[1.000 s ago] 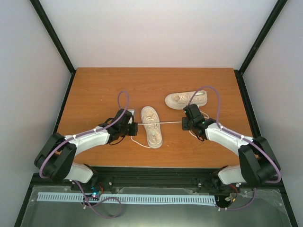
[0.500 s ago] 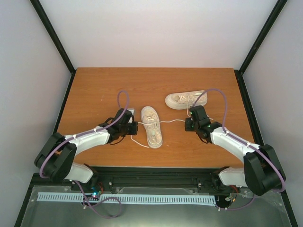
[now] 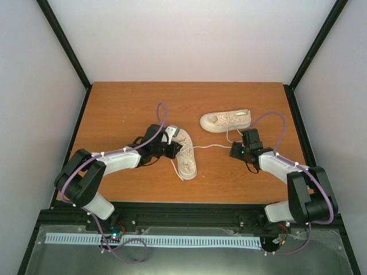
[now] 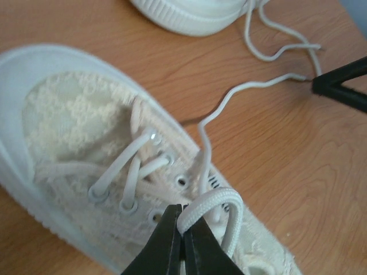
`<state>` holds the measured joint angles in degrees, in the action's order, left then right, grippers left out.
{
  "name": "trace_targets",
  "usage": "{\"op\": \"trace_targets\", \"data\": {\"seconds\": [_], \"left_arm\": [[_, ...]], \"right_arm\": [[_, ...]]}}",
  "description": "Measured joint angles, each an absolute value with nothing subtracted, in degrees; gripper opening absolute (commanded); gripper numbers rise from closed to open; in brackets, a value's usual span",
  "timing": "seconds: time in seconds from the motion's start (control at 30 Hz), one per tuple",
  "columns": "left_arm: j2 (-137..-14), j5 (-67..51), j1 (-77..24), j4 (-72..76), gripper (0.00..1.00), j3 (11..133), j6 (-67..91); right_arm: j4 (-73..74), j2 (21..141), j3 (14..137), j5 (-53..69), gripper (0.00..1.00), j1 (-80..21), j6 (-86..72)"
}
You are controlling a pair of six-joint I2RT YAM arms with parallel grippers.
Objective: Tie the shoes
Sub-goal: Wrap the shoelace around the shoelace.
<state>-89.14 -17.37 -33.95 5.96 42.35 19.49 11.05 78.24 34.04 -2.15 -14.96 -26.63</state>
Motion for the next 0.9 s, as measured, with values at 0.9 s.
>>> {"op": "trace_targets", "data": {"seconds": [0.9], "left_arm": [[-85.43,-18.24,-34.87,19.70,0.01,35.11,17.52]], "right_arm": [[13.21,102.04,53.69,-12.36,0.78,-19.29,-26.33]]}}
